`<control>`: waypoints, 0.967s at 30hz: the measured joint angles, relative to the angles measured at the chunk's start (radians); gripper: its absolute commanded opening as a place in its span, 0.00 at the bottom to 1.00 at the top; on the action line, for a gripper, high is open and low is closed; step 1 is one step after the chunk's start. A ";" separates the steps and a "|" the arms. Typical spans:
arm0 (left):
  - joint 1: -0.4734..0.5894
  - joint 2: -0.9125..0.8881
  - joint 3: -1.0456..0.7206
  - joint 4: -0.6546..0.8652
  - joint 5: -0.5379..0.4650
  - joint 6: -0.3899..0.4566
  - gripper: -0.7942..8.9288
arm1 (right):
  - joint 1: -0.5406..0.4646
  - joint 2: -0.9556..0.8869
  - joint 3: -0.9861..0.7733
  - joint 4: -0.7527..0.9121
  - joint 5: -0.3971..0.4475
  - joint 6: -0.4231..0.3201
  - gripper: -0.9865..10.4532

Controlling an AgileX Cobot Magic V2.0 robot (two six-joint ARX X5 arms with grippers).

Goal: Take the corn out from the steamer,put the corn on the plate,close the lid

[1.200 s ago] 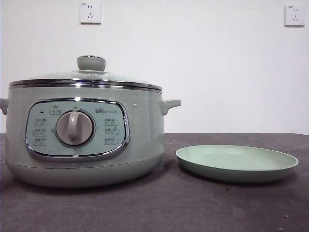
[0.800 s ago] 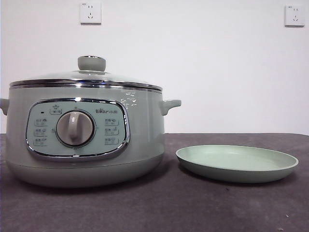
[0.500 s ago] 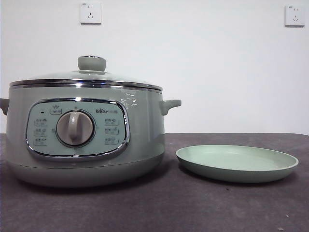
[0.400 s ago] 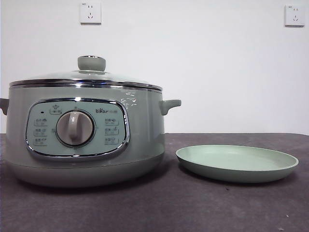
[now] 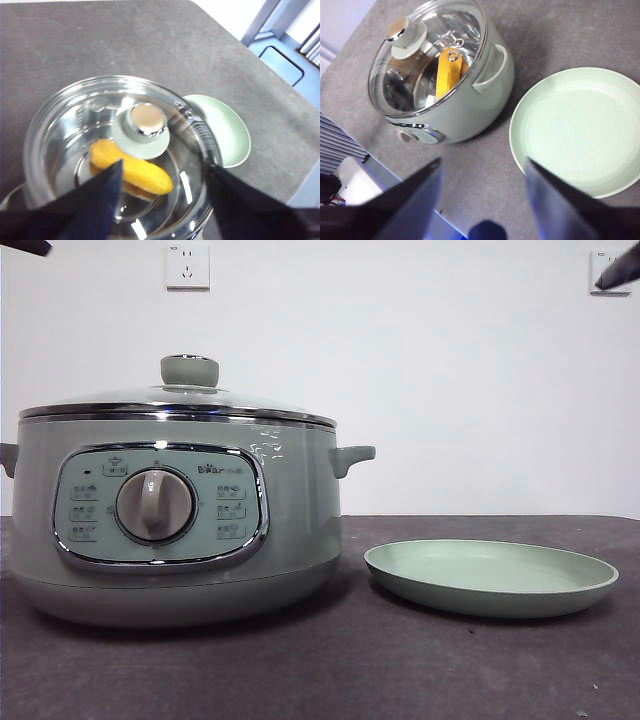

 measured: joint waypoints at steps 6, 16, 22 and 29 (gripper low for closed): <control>-0.093 0.117 0.099 0.009 -0.126 0.000 0.48 | 0.023 0.003 0.000 0.048 0.000 0.021 0.50; -0.274 0.319 0.198 0.045 -0.351 0.003 0.48 | 0.032 0.003 0.000 0.066 0.037 0.043 0.50; -0.321 0.428 0.197 0.063 -0.444 0.003 0.47 | 0.035 0.003 0.000 0.066 0.049 0.047 0.50; -0.330 0.500 0.197 0.083 -0.465 0.004 0.47 | 0.038 0.003 0.000 0.066 0.049 0.047 0.50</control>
